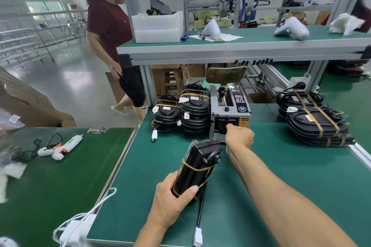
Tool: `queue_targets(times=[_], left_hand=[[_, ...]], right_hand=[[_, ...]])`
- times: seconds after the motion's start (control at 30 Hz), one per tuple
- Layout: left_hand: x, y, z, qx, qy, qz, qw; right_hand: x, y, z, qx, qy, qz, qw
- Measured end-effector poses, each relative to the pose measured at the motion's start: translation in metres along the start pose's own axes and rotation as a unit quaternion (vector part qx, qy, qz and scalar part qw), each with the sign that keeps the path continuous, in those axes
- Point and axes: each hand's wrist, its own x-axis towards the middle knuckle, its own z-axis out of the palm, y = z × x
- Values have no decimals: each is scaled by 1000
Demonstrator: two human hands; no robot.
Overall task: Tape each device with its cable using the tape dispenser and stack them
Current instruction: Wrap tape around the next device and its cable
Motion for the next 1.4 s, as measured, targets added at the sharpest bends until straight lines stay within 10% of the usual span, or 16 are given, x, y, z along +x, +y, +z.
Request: queue_targets(times=[0.43,1.4], left_hand=[[0,0,0,1,-4,-2,1000],[0,3,0,-1,6,-6,1000]], right_hand=[[-71,6,-79,110,-390,-8,914],[-87,6,-73,90,-344,-70,932]])
